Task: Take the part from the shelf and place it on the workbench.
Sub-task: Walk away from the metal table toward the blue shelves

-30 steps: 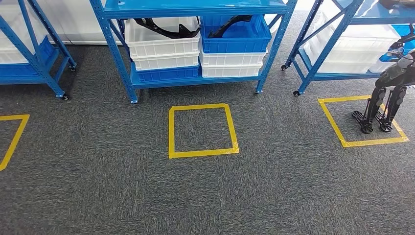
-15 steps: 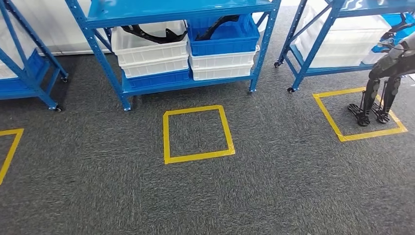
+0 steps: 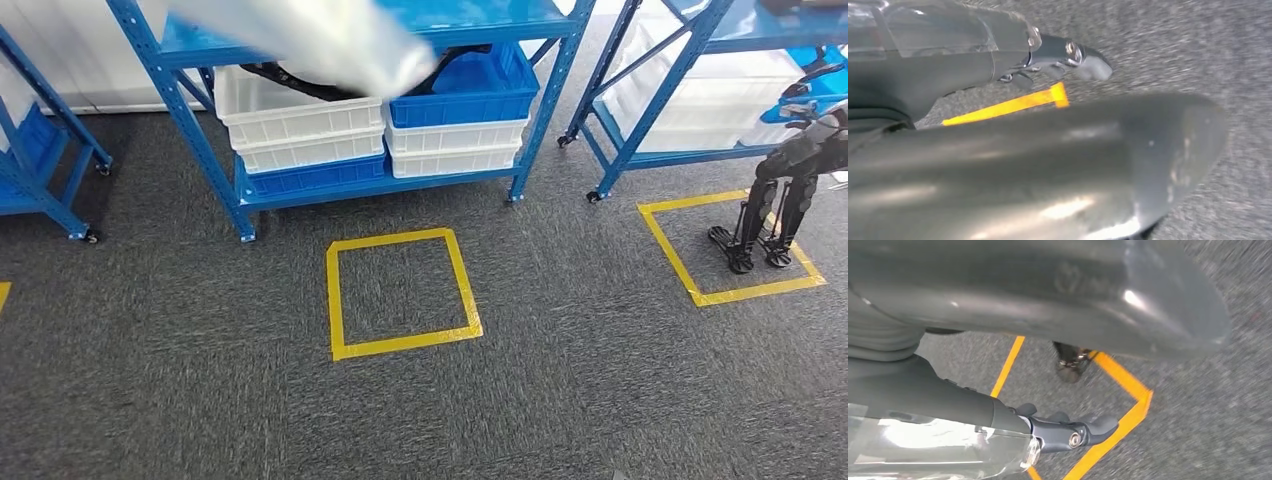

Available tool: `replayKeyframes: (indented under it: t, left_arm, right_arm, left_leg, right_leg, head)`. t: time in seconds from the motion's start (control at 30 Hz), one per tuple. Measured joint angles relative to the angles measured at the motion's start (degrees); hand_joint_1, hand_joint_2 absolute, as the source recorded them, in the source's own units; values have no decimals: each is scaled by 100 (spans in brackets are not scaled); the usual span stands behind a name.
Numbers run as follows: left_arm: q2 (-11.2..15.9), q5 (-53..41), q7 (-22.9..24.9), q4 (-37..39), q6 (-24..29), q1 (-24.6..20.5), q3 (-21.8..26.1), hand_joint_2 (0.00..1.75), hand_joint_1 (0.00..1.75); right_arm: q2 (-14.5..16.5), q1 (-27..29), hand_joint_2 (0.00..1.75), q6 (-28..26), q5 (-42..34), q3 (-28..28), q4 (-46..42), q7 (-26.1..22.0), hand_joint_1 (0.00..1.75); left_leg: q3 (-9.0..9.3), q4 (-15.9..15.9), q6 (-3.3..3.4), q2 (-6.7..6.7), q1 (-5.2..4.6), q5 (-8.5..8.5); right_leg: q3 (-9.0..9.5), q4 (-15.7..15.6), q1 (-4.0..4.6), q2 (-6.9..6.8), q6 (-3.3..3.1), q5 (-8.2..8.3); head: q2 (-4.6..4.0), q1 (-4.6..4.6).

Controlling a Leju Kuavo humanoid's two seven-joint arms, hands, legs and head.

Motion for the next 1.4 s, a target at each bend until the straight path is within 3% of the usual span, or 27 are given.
replayKeyframes:
  t: [0.07,0.13,0.17,0.2,0.27,0.3,0.33,0.37,0.43,0.5,0.53,0.57,0.63,0.67,0.7,0.73,0.8,0.83,0.97,1.0,1.07,1.1,1.13,1.17,1.23,1.3,1.4]
  left_arm:
    - [2,0,1,0,0,3,-5,0,0]
    - [6,0,2,1,0,13,-8,0,0]
    - [9,0,2,1,0,17,-8,0,0]
    - [10,0,2,1,0,19,-9,0,0]
    - [-1,0,2,1,-2,19,-11,0,0]
    - [-7,-1,2,-1,-3,13,-13,0,0]
    - [-13,-1,2,-5,-5,2,-15,0,0]
    - [-11,-2,1,-12,-6,-17,-16,0,0]
    - [-16,-3,-4,-28,-11,-68,-19,0,0]
    - [-22,-4,-9,-36,-15,-105,-20,0,0]
    - [-25,-4,-11,-37,-15,-100,-20,0,0]
    - [-23,-4,-12,-37,-15,-83,-20,0,0]
    - [-19,-3,-27,-36,-15,-42,-23,0,0]
    - [-14,-3,-43,-36,-15,-31,-24,0,0]
    - [-10,-3,-63,-35,-15,-27,-25,0,0]
    - [-8,-4,-81,-35,-15,-18,-26,0,0]
    - [-5,-5,-104,-35,-15,-14,-28,0,0]
    - [-5,-5,-110,-35,-16,-9,-31,0,0]
    - [-1,-4,-159,-33,-30,-10,-37,0,0]
    - [-2,-3,-177,-33,-38,-18,-37,0,0]
    - [-3,-3,-197,-32,-49,-20,-37,0,0]
    - [-3,-3,-199,-32,-50,-16,-37,0,0]
    - [-1,-3,-199,-31,-50,-12,-37,0,0]
    - [-1,-2,-199,-31,-50,-9,-37,0,0]
    - [-4,-2,-200,-31,-51,-12,-37,0,0]
    - [-14,-3,-201,-32,-52,-33,-37,0,0]
    - [-20,-3,-201,-33,-54,-41,-37,0,0]
  right_arm:
    - [3,5,0,0,-2,10,0,0,0]
    - [12,55,0,0,-5,18,2,0,0]
    - [16,81,0,0,-6,20,3,0,0]
    - [17,104,0,0,-7,20,5,0,0]
    - [2,146,0,-1,-8,23,16,0,0]
    - [-6,157,0,-2,-8,26,21,0,0]
    - [-15,160,0,-2,-9,28,25,0,0]
    - [-13,139,0,-2,-9,31,24,-1,0]
    - [-25,77,0,0,-5,31,20,-2,0]
    - [-36,33,0,2,-3,31,17,-2,0]
    - [-39,31,0,3,-5,31,17,-2,0]
    - [-36,37,0,3,-11,31,17,-2,0]
    - [-27,60,0,2,-33,31,21,-3,0]
    - [-19,65,0,1,-44,31,23,-5,0]
    - [-13,66,0,0,-50,31,25,-11,0]
    - [-9,71,0,-1,-52,31,32,-18,0]
    - [-3,61,0,-2,-56,33,42,-33,0]
    - [-5,58,0,-2,-58,34,47,-40,0]
    - [4,15,0,-2,-72,62,46,-68,0]
    - [5,2,0,-2,-78,71,46,-74,0]
    - [8,-16,0,-2,-93,81,46,-91,0]
    - [12,-17,0,-2,-99,84,46,-96,0]
    - [17,-9,0,-3,-102,86,46,-98,0]
    - [20,6,0,-3,-103,88,47,-98,0]
    - [17,28,0,-4,-102,91,48,-99,0]
    - [8,20,0,-5,-102,94,48,-102,0]
    - [6,-2,0,-5,-101,97,46,-105,0]
  left_leg:
    - [306,-97,24,2,-21,-170]
    - [661,-187,34,-20,-52,-369]
    - [847,-228,37,-34,-73,-476]
    - [1023,-270,38,-45,-94,-587]
    - [1316,-330,14,-73,-115,-806]
    - [1421,-370,-15,-93,-103,-899]
    - [1504,-375,-52,-117,-83,-938]
    - [1522,-310,-99,-139,-65,-894]
    - [1240,313,-168,-147,-47,-571]
    - [595,1199,-217,-139,-39,-368]
    - [286,1468,-239,-130,-30,-473]
    - [26,1594,-267,-120,-16,-710]
    - [-367,1477,-323,-101,6,-1233]
    - [-515,1288,-349,-94,18,-1313]
    - [-640,1021,-374,-82,32,-1135]
    - [-750,725,-395,-56,53,-602]
    - [-925,370,-332,-17,70,394]
    - [-982,336,-269,-14,62,672]
    - [-911,353,-65,-59,54,521]
    - [-846,333,-41,-55,55,476]
    - [-716,306,-21,-34,47,378]
    - [-650,302,-18,-25,42,330]
    - [-584,300,-17,-22,37,283]
    - [-515,299,-19,-28,30,241]
    - [-394,287,-32,-44,23,177]
    - [-350,279,-70,-60,8,147]
    - [-348,244,-63,-68,-9,141]
  right_leg:
    - [-542,480,11,0,-6,-380]
    - [-872,438,23,1,-32,-880]
    - [-972,264,37,1,-70,-921]
    - [-1048,-4,63,4,-136,-656]
    - [-1123,-509,156,36,-281,386]
    - [-1110,-655,205,53,-326,766]
    - [-1064,-719,246,67,-349,905]
    - [-979,-751,263,69,-363,795]
    - [-745,-920,248,68,-405,664]
    - [-435,-1105,195,66,-433,547]
    - [-265,-1183,174,68,-431,478]
    - [-89,-1247,151,74,-419,407]
    - [270,-1337,94,100,-369,225]
    - [432,-1357,60,119,-337,116]
    - [583,-1363,30,135,-295,-12]
    - [697,-1353,14,148,-250,-146]
    - [790,-1273,15,166,-161,-389]
    - [800,-1264,15,165,-123,-471]
    - [799,-1124,-16,76,-23,-672]
    - [639,-816,-16,49,-7,-804]
    - [101,42,-6,19,8,-1093]
    - [-158,378,-1,17,5,-1134]
    - [-331,514,3,16,-5,-1036]
    - [-403,433,7,14,-26,-812]
    - [-322,-176,37,8,-112,-208]
    - [-207,-737,85,-12,-203,103]
    - [-154,-991,90,-24,-39,101]
  head:
    - [0,54]
    - [0,97]
    - [0,120]
    - [1,146]
    - [0,119]
    - [-1,93]
    - [-1,64]
    - [-1,71]
    - [1,117]
    - [1,110]
    - [1,90]
    - [1,78]
    - [1,56]
    - [0,41]
    - [0,22]
    - [-1,-18]
    - [-2,-113]
    - [-2,-124]
    - [-1,4]
    - [-1,54]
    - [-1,135]
    - [-1,163]
    - [-1,186]
    - [-1,208]
    - [-1,260]
    - [-1,287]
    - [-1,281]
